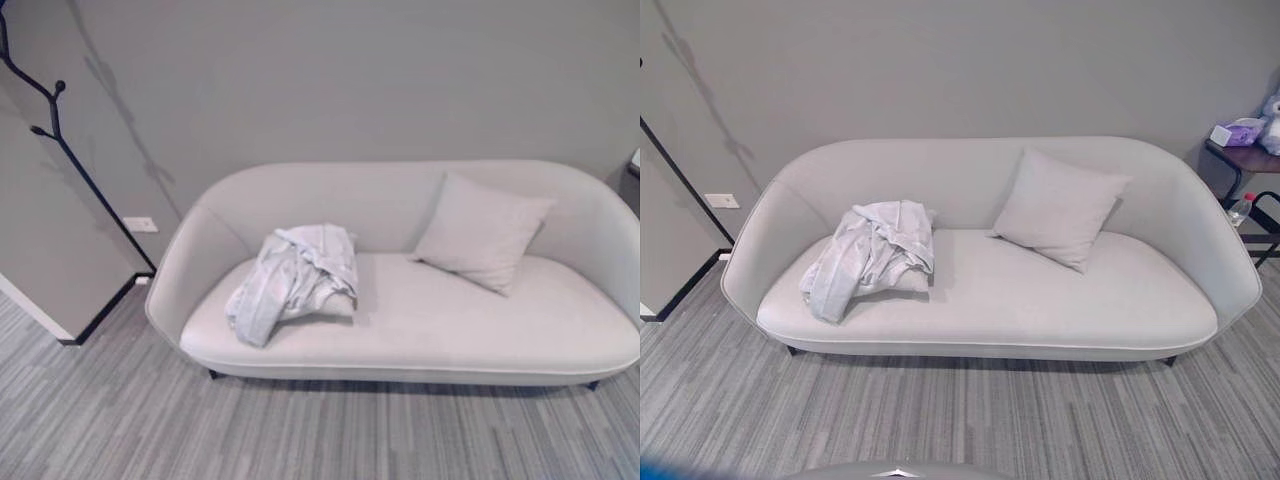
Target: Hang the clothes on the sofa on the clothes rack.
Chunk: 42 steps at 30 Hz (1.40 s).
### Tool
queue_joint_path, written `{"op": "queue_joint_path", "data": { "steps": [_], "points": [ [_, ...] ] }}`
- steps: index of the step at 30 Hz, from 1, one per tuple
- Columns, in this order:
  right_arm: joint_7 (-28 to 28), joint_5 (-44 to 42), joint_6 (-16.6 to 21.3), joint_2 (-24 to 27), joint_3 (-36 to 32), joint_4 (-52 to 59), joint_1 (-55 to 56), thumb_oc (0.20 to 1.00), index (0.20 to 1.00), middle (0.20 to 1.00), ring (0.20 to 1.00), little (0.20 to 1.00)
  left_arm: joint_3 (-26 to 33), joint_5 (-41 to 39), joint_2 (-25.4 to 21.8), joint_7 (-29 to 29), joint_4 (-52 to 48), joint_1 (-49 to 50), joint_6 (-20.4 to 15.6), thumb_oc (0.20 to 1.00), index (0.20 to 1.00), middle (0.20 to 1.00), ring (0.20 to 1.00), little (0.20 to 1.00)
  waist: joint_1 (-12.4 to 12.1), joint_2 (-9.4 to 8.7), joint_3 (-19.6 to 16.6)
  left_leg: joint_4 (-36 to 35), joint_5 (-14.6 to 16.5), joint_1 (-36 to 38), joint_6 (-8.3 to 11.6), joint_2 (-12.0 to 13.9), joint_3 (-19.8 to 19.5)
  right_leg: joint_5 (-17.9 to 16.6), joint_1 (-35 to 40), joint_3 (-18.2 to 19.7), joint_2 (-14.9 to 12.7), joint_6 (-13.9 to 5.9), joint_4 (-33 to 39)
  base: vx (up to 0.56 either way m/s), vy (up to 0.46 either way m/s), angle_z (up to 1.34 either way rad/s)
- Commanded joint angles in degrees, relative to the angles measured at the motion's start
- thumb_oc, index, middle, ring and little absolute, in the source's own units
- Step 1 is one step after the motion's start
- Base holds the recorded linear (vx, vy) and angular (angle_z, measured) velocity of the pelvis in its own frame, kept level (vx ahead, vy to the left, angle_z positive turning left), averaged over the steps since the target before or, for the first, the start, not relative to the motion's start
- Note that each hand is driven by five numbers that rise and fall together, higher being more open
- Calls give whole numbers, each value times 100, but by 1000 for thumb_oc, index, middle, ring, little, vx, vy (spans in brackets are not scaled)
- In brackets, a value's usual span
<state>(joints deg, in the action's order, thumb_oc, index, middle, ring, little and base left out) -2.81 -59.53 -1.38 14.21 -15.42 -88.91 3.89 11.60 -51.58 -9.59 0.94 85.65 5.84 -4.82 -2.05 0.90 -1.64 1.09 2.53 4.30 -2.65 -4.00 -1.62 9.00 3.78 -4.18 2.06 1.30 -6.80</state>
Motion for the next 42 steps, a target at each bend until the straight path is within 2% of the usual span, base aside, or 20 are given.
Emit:
{"op": "queue_joint_path", "data": {
  "steps": [1,9,42],
  "points": [
    [-80,-83,5,-54,-12,-465,-359,1000,1000,1000,1000,1000,315,-241,145,-18,218,-354,-118,1000,1000,1000,1000,1000,-120,-131,-52,-609,-246,65,501,227,-599,-899,321,281,-244,-728,1180,0,0,0],
    [92,290,-26,-147,397,-424,-369,1000,1000,1000,1000,1000,-56,-16,222,248,207,-378,-53,1000,1000,1000,1000,1000,-134,-143,-28,-609,-243,98,493,234,-633,-878,374,252,-240,-712,1180,0,0,0],
    [279,986,-11,-216,893,-421,-335,1000,1000,1000,1000,1000,-163,408,175,320,294,-349,-83,1000,1000,1000,1000,1000,-172,-177,-1,-609,-203,174,521,309,-726,-829,468,235,-188,-665,1180,0,0,0]
  ]
}}
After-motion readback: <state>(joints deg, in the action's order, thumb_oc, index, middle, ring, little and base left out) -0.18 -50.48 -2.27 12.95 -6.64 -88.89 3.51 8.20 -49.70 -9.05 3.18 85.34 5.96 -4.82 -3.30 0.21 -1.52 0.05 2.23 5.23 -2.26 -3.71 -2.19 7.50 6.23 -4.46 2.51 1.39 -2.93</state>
